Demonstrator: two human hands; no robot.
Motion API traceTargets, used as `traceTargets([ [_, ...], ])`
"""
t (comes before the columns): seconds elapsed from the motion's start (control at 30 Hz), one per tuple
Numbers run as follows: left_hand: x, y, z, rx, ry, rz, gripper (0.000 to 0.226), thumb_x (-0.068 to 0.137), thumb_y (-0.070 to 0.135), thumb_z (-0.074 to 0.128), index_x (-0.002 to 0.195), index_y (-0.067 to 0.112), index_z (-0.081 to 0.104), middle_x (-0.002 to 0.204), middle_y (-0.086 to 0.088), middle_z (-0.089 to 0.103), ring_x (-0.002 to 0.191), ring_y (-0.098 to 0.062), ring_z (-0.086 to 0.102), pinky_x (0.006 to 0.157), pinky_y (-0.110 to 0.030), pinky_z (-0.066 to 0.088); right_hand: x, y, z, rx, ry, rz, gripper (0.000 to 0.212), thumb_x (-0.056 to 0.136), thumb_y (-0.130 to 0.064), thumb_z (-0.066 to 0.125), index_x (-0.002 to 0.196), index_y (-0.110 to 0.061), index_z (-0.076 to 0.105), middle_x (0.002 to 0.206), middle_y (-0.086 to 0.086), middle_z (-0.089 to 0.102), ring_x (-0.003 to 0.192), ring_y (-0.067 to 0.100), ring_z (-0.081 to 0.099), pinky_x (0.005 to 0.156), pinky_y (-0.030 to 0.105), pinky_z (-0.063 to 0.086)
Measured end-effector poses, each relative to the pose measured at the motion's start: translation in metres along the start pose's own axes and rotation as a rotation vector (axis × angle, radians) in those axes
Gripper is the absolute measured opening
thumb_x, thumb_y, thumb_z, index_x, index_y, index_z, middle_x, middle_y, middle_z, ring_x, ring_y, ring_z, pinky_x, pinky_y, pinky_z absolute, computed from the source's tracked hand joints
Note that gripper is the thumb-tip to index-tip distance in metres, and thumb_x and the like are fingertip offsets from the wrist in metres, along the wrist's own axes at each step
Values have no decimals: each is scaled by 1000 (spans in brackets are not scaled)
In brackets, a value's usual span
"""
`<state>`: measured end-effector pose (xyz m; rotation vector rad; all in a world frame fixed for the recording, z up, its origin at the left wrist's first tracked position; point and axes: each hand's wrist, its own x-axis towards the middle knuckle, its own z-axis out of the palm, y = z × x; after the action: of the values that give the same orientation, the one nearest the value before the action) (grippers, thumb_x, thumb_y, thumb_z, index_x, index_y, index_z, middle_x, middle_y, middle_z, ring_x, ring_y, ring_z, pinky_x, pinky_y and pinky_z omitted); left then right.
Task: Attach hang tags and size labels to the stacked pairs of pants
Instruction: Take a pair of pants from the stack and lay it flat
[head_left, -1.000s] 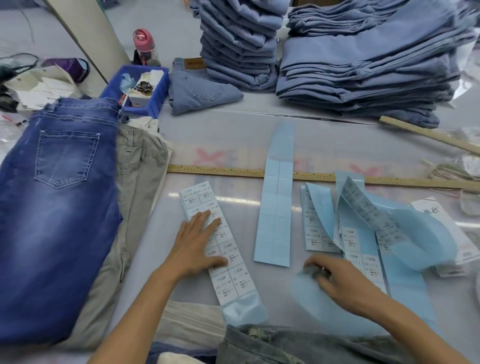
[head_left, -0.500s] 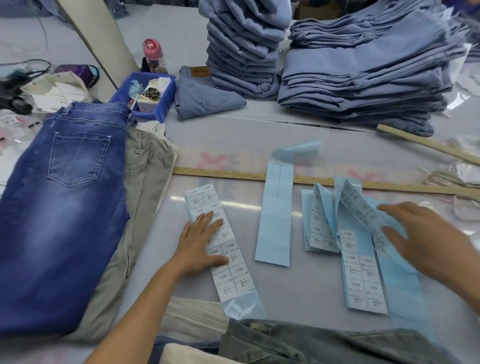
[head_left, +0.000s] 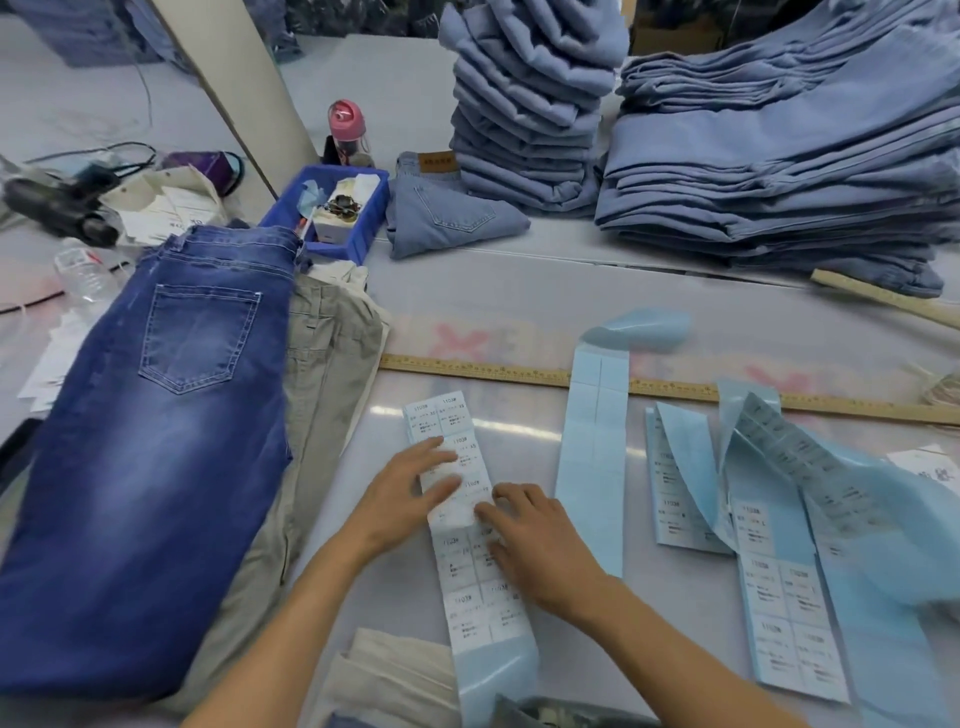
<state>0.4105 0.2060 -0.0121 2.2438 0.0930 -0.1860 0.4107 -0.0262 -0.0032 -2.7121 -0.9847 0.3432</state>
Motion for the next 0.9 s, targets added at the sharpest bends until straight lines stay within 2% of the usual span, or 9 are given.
traceTargets([
  [0.07,13,1,-8,22,171,-44,39,96,36,69,132,25,63,143,12,51,136,-9,44,114,-26,32,-2,-3,6,-35,27,-7,42,94,-28,57,136,-22,52,142,9,51,126,34,50,97,46,46],
  [0.17,32,4,-11,122,54,-41,48,93,11,70,139,16,58,144,0,51,136,-20,46,116,-40,39,-1,-5,3,103,0,34,44,98,-31,52,142,-25,48,145,4,46,129,29,44,102,43,39],
  [0.27,49,8,-10,182,-3,22,48,93,3,65,139,17,57,147,2,49,138,-17,44,117,-34,36,-1,1,-9,177,26,59,46,101,-28,52,146,-26,48,149,2,44,134,25,40,105,41,39],
  [0.37,57,12,-7,193,21,54,43,95,6,64,136,18,60,149,3,49,139,-16,44,115,-24,31,-7,15,-25,220,85,104,46,102,-27,54,148,-25,48,151,-1,44,137,20,39,110,37,38],
  [0.47,51,11,-8,185,16,83,45,93,24,73,136,26,60,154,7,45,144,-13,37,116,-25,26,-15,22,-37,267,114,114,45,103,-32,55,147,-24,49,150,-4,45,138,14,39,112,30,37],
  [0.63,13,-4,-20,377,-210,156,78,73,60,81,143,43,51,161,20,24,149,-5,17,122,-32,17,-19,9,-31,306,105,60,44,103,-34,55,146,-23,51,152,-4,46,139,15,39,114,30,37],
  [0.7,0,-11,-22,491,-211,173,79,74,59,81,144,42,49,164,16,21,150,-10,17,121,-33,18,-17,3,-26,281,62,35,43,103,-33,54,145,-23,52,151,-3,46,139,16,40,114,30,36],
  [0.8,-12,-14,-19,577,-135,196,70,82,47,81,144,31,53,164,2,30,150,-21,28,120,-36,23,-15,2,-24,259,29,8,38,103,-30,53,141,-24,56,149,-3,48,138,16,41,113,29,35],
  [0.9,-21,-8,-14,621,-82,190,60,87,36,78,142,24,56,160,-5,39,147,-27,35,119,-41,28,-16,20,-36,324,249,162,35,99,-18,60,134,-18,62,142,2,53,132,20,45,109,31,39],
])
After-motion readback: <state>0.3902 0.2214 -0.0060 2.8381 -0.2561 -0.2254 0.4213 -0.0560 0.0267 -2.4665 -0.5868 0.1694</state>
